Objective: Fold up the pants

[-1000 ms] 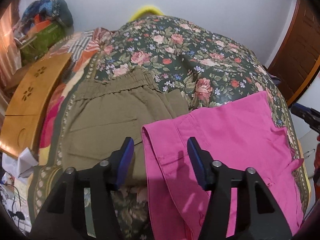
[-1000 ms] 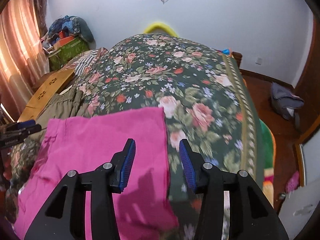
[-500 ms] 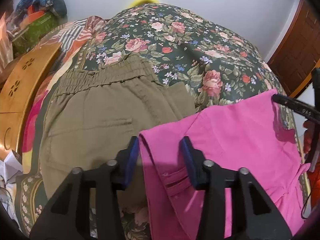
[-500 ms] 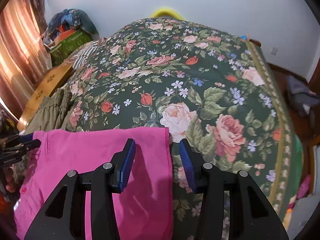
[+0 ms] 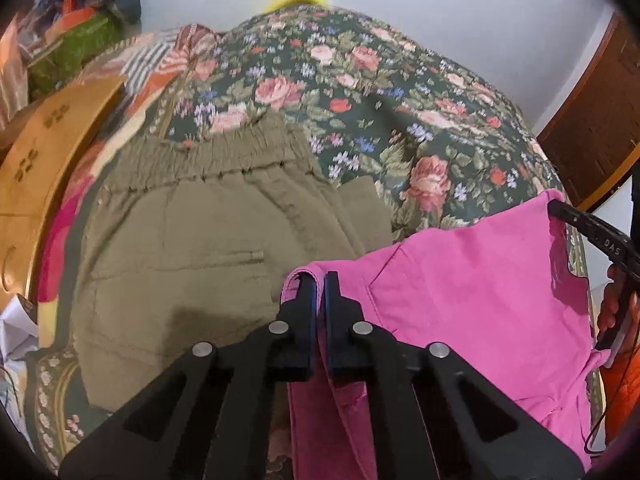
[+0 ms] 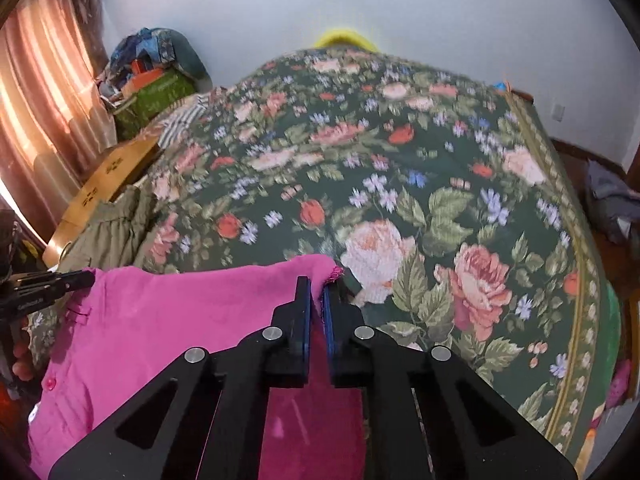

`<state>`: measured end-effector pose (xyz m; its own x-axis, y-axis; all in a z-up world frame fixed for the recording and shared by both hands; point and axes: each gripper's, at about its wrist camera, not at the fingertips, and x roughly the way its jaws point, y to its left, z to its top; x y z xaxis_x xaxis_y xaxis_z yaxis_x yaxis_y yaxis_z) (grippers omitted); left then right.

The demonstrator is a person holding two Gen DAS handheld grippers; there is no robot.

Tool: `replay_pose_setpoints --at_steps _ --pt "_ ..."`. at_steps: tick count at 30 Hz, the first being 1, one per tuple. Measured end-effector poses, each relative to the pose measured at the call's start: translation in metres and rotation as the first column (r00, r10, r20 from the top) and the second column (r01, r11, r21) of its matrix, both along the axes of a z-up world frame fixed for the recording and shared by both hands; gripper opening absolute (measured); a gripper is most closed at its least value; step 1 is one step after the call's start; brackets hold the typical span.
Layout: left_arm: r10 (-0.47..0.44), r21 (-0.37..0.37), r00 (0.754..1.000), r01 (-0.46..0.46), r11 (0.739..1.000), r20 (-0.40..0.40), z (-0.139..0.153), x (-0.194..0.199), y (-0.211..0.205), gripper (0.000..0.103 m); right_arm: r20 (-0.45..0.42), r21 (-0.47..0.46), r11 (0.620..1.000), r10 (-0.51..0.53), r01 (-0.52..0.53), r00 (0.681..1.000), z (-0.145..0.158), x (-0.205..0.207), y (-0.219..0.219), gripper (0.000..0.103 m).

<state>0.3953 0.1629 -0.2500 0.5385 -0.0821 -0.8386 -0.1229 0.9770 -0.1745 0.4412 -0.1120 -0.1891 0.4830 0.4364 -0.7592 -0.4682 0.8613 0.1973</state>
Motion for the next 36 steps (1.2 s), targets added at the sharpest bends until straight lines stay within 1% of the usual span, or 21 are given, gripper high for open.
replay_pose_setpoints --at_steps 3,8,13,15,17,20,25,28,32,36 --pt "-0.013 0.000 0.999 0.013 1.000 0.043 0.020 -0.005 -0.005 0.002 0.046 0.010 1.000 0.011 -0.012 0.999 0.018 -0.009 0.001 0.005" --pt "-0.039 0.015 0.991 0.037 0.999 0.131 0.065 -0.018 -0.015 0.002 0.124 0.049 0.999 0.009 -0.015 0.992 0.060 -0.025 -0.002 0.004" --pt "-0.068 0.034 0.971 0.062 0.998 0.229 0.116 -0.042 -0.025 0.002 0.201 0.098 0.995 -0.011 -0.009 0.980 0.110 -0.047 -0.008 0.004" --pt "-0.082 0.045 0.964 0.073 0.996 0.251 0.130 -0.052 -0.029 0.002 0.226 0.116 0.993 -0.017 -0.010 0.974 0.130 -0.060 -0.013 0.004" --pt "-0.095 0.056 0.960 0.083 0.995 0.263 0.142 -0.064 -0.033 0.002 0.227 0.142 0.990 -0.015 -0.018 0.974 0.143 -0.071 -0.017 0.004" --pt "-0.116 0.070 0.955 0.101 0.992 0.273 0.153 -0.083 -0.037 0.002 0.247 0.131 0.991 -0.012 -0.021 0.969 0.156 -0.093 -0.022 0.004" --pt "-0.140 0.073 0.952 0.125 0.989 0.273 0.162 -0.116 -0.040 0.002 0.256 0.122 0.992 -0.004 -0.028 0.967 0.165 -0.130 -0.029 0.004" --pt "-0.157 0.074 0.951 0.142 0.987 0.266 0.163 -0.137 -0.042 0.002 0.256 0.126 0.992 -0.004 -0.030 0.967 0.168 -0.154 -0.036 0.004" --pt "-0.185 0.098 0.948 0.164 0.982 0.261 0.161 -0.164 -0.049 0.002 0.253 0.125 0.992 0.001 -0.034 0.968 0.172 -0.186 -0.043 0.004" --pt "-0.208 0.114 0.945 0.185 0.976 0.253 0.156 -0.192 -0.057 0.002 0.245 0.121 0.992 0.002 -0.033 0.969 0.170 -0.215 -0.051 0.004"
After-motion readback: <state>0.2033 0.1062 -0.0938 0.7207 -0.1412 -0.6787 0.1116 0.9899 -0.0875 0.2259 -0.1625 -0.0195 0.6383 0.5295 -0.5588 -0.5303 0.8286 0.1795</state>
